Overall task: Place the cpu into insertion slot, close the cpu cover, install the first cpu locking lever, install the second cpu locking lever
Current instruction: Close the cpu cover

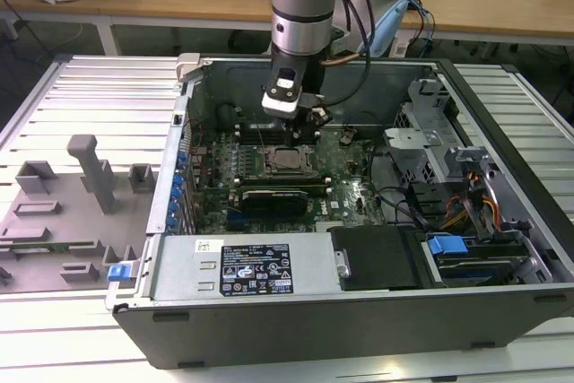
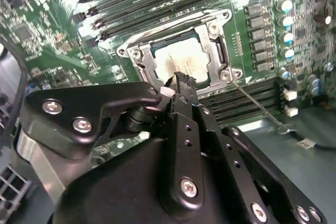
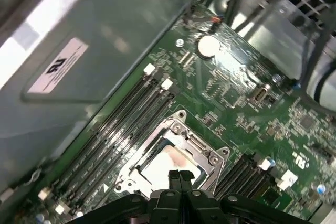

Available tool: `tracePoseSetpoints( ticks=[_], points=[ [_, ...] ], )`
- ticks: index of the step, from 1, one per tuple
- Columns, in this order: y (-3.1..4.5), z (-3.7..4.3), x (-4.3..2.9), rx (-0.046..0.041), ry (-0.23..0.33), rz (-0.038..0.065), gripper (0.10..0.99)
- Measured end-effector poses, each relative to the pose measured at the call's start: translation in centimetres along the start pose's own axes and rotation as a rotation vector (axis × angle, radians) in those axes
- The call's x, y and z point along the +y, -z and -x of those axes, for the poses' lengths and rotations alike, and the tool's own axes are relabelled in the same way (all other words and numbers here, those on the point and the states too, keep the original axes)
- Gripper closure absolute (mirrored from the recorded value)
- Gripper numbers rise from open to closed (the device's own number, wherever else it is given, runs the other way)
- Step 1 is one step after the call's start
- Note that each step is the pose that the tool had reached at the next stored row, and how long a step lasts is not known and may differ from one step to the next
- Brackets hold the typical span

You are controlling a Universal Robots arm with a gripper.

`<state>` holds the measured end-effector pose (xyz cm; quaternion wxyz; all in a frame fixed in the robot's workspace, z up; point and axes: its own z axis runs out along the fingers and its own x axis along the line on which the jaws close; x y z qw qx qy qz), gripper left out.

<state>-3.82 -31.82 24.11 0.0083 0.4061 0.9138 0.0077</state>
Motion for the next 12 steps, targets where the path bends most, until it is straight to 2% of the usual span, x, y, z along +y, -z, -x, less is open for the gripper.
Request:
tracePoseSetpoints(
  ticks=[2,4,7,12],
  points=[
    [-0.02,0.00,0.00,0.0008,0.036,0.000,0.980],
    [-0.05,0.00,0.00,0.0021,0.099,0.001,0.980],
    [-0.08,0.00,0.00,0.0040,0.225,0.001,0.980],
    [-0.13,0.00,0.00,0.0072,0.398,0.002,0.980]
  ],
)
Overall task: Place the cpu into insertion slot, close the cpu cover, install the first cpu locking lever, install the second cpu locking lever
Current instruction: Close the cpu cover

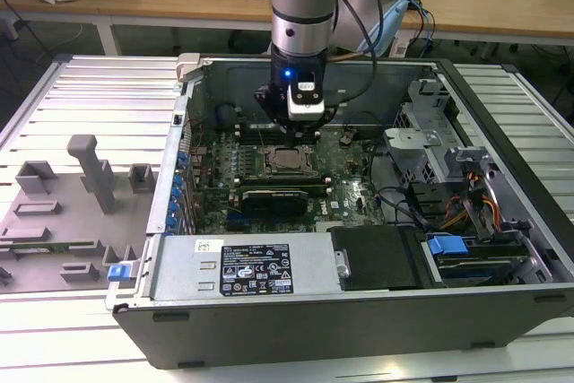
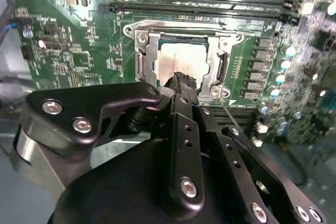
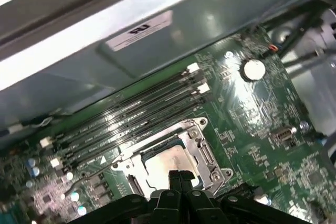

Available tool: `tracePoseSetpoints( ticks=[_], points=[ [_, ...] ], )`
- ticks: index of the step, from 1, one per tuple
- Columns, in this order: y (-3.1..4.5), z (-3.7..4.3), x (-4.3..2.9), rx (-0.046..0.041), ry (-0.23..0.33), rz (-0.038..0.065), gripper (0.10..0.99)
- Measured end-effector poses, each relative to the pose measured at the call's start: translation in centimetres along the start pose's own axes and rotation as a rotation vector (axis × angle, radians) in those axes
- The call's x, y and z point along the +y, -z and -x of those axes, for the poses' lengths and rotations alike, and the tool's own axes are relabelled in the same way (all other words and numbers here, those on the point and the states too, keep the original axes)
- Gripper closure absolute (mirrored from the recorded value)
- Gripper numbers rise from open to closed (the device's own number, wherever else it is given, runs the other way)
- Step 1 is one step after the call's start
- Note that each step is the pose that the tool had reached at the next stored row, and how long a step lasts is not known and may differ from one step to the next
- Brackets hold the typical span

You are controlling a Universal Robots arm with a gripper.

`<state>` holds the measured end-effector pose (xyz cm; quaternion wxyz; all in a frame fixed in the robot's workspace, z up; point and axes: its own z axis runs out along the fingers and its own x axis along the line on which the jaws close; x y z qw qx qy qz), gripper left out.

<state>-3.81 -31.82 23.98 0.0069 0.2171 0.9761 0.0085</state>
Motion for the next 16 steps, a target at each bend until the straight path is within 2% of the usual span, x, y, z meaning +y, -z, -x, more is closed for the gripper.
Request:
tracePoseSetpoints(
  ticks=[2,5,9,14,16],
  points=[
    [-0.02,0.00,0.00,0.0008,0.047,0.000,0.980],
    [-0.13,0.00,0.00,0.0028,0.151,0.001,0.980],
    [-0.23,0.00,0.00,0.0044,0.230,0.002,0.980],
    [-0.45,0.00,-0.01,0.0077,0.404,0.003,0.980],
    [-0.47,0.01,-0.05,0.0070,0.433,0.002,0.980]
  ],
)
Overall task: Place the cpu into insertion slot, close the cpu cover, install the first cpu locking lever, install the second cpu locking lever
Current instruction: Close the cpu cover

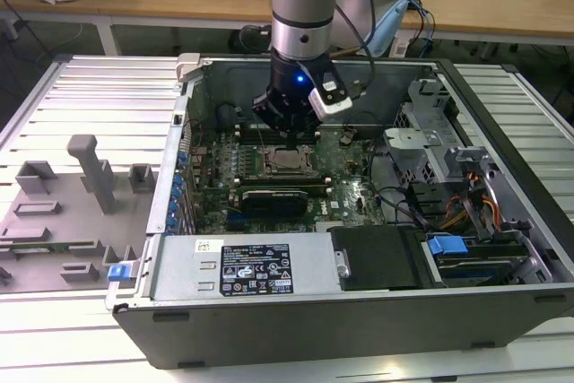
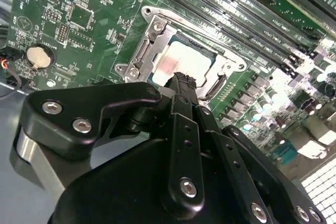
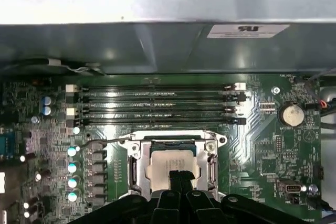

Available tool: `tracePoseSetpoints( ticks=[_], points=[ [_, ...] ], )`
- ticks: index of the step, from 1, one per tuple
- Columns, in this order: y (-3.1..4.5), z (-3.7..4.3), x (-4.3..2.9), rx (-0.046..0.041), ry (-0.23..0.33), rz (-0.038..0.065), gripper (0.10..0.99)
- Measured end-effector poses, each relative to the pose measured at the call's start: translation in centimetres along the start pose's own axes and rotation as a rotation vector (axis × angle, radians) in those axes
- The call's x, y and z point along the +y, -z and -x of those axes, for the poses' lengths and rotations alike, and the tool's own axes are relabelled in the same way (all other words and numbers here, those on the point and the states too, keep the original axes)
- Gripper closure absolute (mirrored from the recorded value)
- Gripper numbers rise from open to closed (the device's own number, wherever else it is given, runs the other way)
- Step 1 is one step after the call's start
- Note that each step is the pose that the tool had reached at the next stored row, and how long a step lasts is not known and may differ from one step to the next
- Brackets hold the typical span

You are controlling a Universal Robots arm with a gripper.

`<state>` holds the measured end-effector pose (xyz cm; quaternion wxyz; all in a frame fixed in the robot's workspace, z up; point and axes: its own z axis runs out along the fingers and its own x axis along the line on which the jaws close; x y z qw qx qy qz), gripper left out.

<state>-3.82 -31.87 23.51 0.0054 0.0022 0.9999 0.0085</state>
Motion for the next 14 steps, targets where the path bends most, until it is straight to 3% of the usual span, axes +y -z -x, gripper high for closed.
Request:
tracePoseSetpoints(
  ticks=[3,8,10,12,14],
  points=[
    [0.01,-0.01,-0.15,-0.0010,0.018,-0.009,0.980],
    [0.00,-0.01,-0.22,-0.0046,0.072,-0.012,0.980],
    [0.00,-0.02,-0.22,-0.0046,0.077,-0.017,0.980],
    [0.02,-0.03,-0.22,-0.0041,0.077,-0.031,0.980],
    [0.12,-0.03,-0.22,-0.0037,0.077,-0.035,0.980]
  ],
)
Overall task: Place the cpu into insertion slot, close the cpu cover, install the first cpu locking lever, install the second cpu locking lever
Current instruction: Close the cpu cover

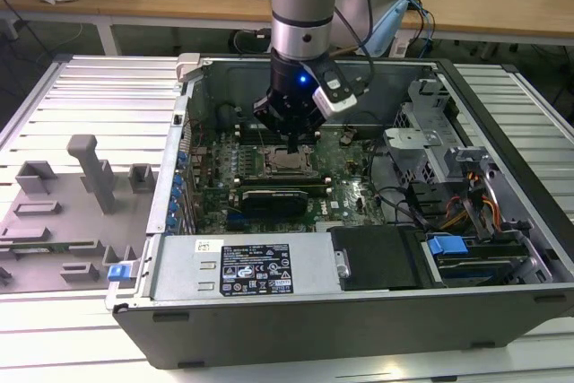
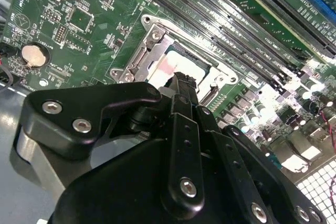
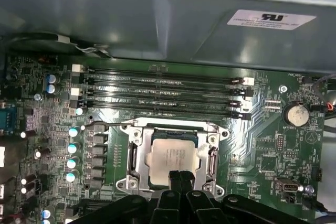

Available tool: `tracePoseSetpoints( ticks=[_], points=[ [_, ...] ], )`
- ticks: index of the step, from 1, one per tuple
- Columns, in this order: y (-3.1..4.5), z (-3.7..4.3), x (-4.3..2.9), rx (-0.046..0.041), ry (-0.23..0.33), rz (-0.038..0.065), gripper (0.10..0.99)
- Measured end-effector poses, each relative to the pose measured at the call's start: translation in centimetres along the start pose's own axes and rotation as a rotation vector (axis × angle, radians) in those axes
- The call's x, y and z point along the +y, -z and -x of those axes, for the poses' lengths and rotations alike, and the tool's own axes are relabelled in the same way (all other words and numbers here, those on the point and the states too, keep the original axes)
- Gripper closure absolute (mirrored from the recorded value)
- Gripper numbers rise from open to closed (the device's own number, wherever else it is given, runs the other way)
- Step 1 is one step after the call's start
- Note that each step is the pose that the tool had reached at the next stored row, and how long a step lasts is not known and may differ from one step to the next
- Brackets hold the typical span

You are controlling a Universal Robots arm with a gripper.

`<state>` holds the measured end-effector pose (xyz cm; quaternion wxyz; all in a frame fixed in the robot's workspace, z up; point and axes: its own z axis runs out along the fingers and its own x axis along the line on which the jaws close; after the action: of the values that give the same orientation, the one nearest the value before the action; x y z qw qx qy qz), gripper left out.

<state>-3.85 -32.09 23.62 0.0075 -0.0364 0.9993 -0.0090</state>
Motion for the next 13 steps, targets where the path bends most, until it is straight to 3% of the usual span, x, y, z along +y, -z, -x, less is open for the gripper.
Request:
tracePoseSetpoints(
  ticks=[6,13],
  points=[
    [0.57,0.00,-0.01,-0.0002,0.000,0.000,0.980],
    [0.64,0.00,-0.01,-0.0002,0.000,0.000,0.980]
  ],
)
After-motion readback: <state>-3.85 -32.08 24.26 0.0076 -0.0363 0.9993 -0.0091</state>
